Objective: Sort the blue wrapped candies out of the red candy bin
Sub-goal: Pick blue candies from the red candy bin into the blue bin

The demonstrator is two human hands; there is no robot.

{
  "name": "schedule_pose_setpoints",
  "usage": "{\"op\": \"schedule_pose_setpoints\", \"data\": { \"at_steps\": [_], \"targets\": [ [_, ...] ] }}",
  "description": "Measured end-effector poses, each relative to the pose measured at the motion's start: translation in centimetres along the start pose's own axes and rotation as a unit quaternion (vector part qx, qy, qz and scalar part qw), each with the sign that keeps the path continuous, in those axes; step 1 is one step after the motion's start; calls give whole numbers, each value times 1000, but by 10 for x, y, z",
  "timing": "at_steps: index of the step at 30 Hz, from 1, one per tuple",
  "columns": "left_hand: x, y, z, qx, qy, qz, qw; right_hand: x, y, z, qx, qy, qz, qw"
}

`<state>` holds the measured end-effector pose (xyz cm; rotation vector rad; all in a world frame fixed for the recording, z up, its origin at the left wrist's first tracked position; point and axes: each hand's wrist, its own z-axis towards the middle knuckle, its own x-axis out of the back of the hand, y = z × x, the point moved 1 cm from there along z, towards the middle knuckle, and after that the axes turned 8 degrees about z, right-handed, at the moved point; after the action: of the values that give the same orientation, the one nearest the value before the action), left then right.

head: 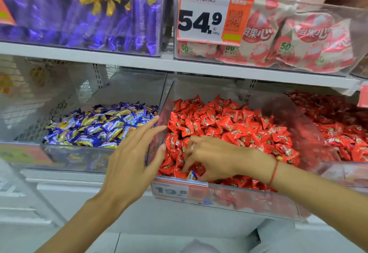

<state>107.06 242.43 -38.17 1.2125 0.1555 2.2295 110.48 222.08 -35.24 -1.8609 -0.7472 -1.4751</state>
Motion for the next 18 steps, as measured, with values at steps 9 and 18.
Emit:
{"op": "schedule_pose_setpoints", "data": {
  "at_steps": [9,18],
  "targets": [
    [4,1,0,13,16,-60,998,15,25,-5,-107,131,153,974],
    [0,21,1,-24,74,-104,991,31,-12,-8,-31,225,466,855]
  ]
}}
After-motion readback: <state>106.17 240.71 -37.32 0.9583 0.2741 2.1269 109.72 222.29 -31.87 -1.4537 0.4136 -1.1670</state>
